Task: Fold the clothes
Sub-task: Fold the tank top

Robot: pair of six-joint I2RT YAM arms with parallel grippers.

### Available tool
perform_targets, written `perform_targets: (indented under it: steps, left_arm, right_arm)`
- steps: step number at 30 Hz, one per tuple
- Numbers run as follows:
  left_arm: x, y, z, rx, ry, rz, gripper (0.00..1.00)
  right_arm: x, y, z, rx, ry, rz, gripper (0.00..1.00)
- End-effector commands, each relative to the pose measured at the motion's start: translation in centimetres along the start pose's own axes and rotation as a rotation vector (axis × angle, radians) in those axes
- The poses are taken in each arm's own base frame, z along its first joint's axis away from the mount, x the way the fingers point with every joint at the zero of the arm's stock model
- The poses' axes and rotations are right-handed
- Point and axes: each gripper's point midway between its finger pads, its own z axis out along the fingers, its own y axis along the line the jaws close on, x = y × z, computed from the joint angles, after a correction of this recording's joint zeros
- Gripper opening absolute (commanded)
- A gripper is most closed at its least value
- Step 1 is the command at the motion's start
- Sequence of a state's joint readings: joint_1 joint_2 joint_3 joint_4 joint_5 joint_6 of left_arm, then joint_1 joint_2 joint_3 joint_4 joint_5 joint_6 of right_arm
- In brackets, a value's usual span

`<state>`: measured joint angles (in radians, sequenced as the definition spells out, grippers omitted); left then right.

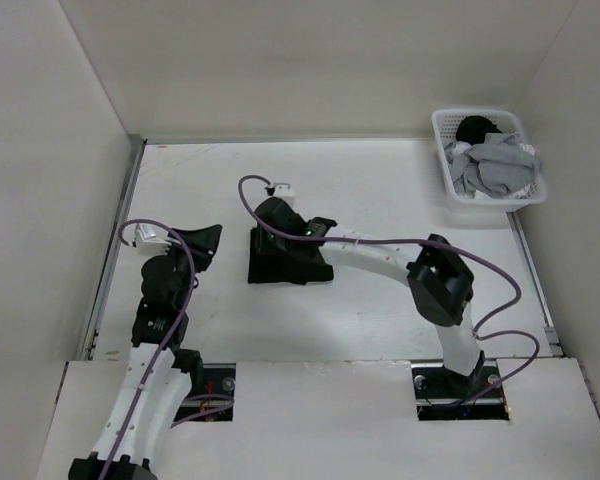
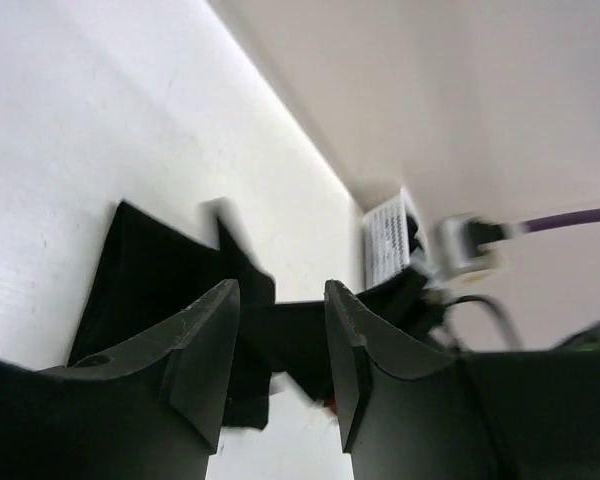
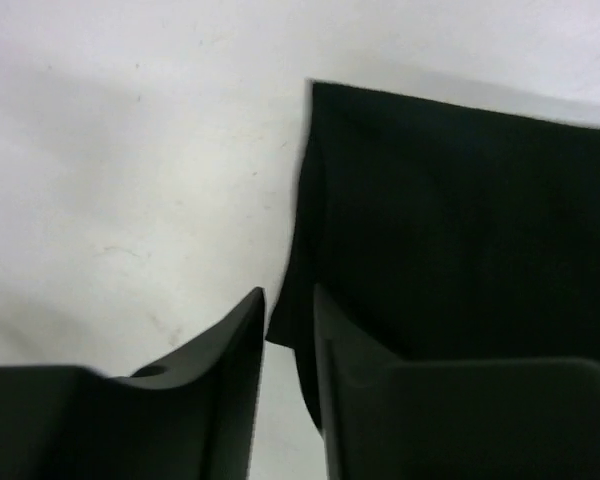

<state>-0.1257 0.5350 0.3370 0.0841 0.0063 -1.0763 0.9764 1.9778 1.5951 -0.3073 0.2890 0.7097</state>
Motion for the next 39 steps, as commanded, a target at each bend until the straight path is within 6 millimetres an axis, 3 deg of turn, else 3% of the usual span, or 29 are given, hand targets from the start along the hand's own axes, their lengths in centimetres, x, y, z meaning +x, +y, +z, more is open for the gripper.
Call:
perform_targets:
  steps: [1, 4, 7, 9, 13, 14, 18, 20, 23, 26, 29, 32, 36, 39]
  left_arm:
    - [-2.3, -3.0, -0.7, 0.066, -0.033, -0.01, 0.38]
    - [-2.5, -3.2, -0.4, 0.071, -0.025, -0.015, 0.38]
    - [-1.9, -3.2, 0.1, 0.071, -0.004, -0.014, 0.38]
    - [-1.0, -3.0, 0.6, 0.071, 0.027, -0.01, 0.38]
    - [1.9, -2.0, 1.4, 0.056, 0.102, 0.014, 0.36]
    - [2.8, -1.6, 1.6, 0.05, 0.126, 0.023, 0.35]
    - [5.4, 0.9, 1.9, -0.015, 0.189, 0.093, 0.25]
    - [5.9, 2.9, 1.7, -0.07, 0.191, 0.126, 0.23]
    - [5.7, 5.7, 1.5, -0.154, 0.17, 0.177, 0.24]
    - [4.8, 8.4, 1.2, -0.245, 0.13, 0.224, 0.3]
    - [3.7, 9.4, 1.0, -0.283, 0.091, 0.262, 0.39]
    - [2.8, 9.1, 1.0, -0.296, 0.085, 0.307, 0.45]
    - [2.2, 9.3, 1.2, -0.329, 0.088, 0.318, 0.51]
    - [2.2, 9.9, 1.5, -0.342, 0.095, 0.317, 0.53]
  right_arm:
    - [0.4, 1.9, 1.0, -0.017, 0.013, 0.087, 0.35]
    - [-0.2, 4.6, -0.2, -0.165, 0.0, 0.153, 0.41]
    - [-1.5, 4.9, -3.2, -0.253, -0.061, 0.181, 0.44]
    - [-2.5, 2.8, -5.2, -0.253, -0.111, 0.194, 0.41]
    - [-2.0, -2.2, -7.2, -0.22, -0.155, 0.194, 0.08]
    - [-1.7, -3.3, -7.7, -0.219, -0.166, 0.187, 0.03]
    - [-1.2, -8.1, -10.4, -0.205, -0.249, 0.135, 0.0]
    - [-2.0, -11.7, -12.4, -0.182, -0.323, 0.153, 0.0]
    - [-3.2, -16.3, -14.2, -0.136, -0.404, 0.206, 0.04]
    - [-5.1, -19.7, -15.3, -0.11, -0.485, 0.264, 0.14]
    - [-7.5, -21.9, -15.9, -0.094, -0.563, 0.313, 0.37]
    - [-8.9, -24.2, -15.7, -0.046, -0.619, 0.34, 0.57]
    - [-7.0, -27.1, -13.8, 0.014, -0.603, 0.411, 0.61]
    - [-5.4, -27.7, -12.8, 0.03, -0.561, 0.418, 0.61]
